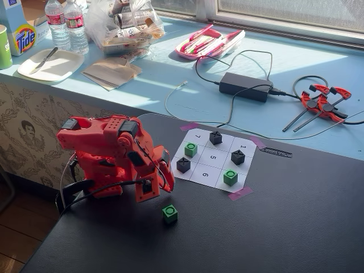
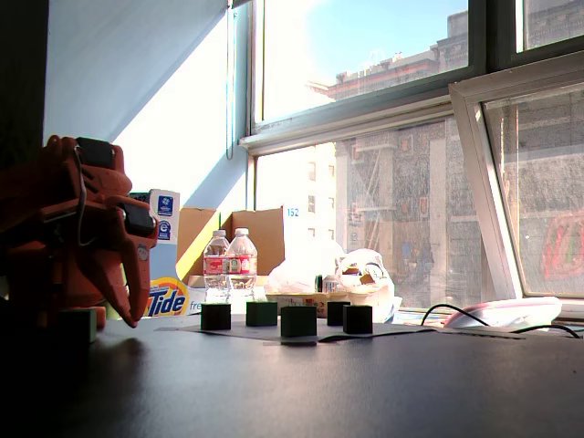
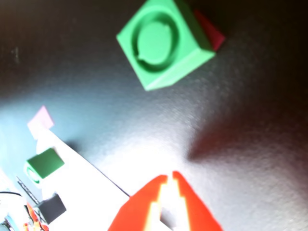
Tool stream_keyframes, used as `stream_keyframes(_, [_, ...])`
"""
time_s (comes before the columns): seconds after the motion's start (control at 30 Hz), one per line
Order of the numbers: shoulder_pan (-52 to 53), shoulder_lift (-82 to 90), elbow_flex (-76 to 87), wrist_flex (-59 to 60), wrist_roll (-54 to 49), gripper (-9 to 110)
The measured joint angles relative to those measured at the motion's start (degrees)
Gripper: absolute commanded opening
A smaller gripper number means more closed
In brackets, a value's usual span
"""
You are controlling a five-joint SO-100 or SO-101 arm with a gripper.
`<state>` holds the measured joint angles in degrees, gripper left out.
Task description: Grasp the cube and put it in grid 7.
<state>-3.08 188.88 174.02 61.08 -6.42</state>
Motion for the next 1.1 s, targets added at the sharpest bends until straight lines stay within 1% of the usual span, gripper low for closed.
stream_keyframes(0.83, [-0.4, -0.1, 0.0, -0.1, 0.2, 0])
stream_keyframes(1.0, [-0.6, -0.2, 0.0, -2.2, -5.7, 0])
stream_keyframes(1.1, [-0.6, -0.2, -0.5, -2.6, -6.8, 0])
